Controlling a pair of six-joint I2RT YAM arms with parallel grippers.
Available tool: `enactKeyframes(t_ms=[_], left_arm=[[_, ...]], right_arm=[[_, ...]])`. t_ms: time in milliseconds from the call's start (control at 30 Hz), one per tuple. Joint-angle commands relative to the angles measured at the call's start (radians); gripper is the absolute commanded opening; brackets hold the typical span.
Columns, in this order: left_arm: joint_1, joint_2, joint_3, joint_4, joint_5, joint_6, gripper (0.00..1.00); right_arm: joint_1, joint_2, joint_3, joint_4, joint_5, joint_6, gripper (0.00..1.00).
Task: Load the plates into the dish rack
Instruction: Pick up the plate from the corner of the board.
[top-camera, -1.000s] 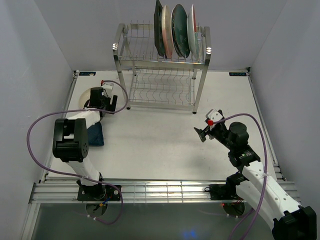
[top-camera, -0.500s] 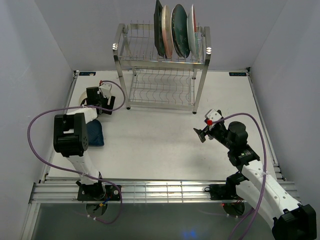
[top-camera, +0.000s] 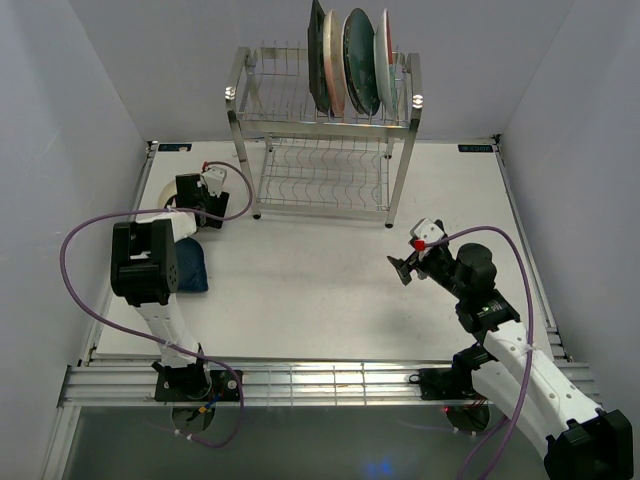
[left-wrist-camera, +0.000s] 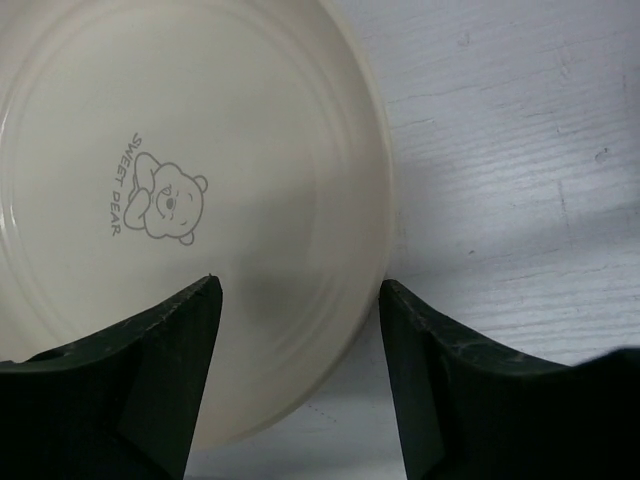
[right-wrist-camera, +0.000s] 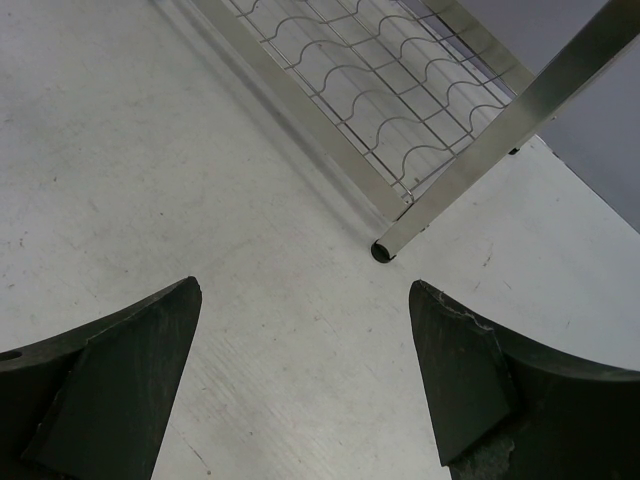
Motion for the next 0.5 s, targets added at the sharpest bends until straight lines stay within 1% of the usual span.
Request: enactKeyframes(t_ms=[0, 133, 167, 267, 300, 367, 467], left_arm=[[0.002, 0.003, 0.025, -0.013, 0.035, -0.001, 0.72], [0.002, -0.025, 0.0, 0.006, 0.035, -0.001, 0.66], [0.002, -0.031, -0.006, 0.01, 0.033, -0.001, 0.61], [0.001, -0.045, -0.014, 0.011, 0.044, -0.013, 0.53], [0.002, -0.048, -0.014, 0.01, 0.049, -0.015, 0.49], [0.002, -0.054, -0.012, 0.008, 0.059, -0.027, 0.46], [0.001, -0.063, -0.012, 0.01, 0.069, -0.038, 0.4]], right_arm=[[-0.004, -0.013, -0.002, 0.019, -0.001, -0.008, 0.9], [-0.002, -0.014, -0.002, 0.017, 0.002, -0.008, 0.9], [-0.004, -0.014, -0.003, 0.017, 0.002, -0.008, 0.9], [-0.004, -0.014, 0.0, 0.016, 0.003, -0.008, 0.9], [-0.004, -0.014, 0.0, 0.016, 0.005, -0.008, 0.9], [-0.002, -0.013, 0.001, 0.016, 0.003, -0.008, 0.9], [-0.004, -0.011, 0.002, 0.013, 0.01, -0.008, 0.9]])
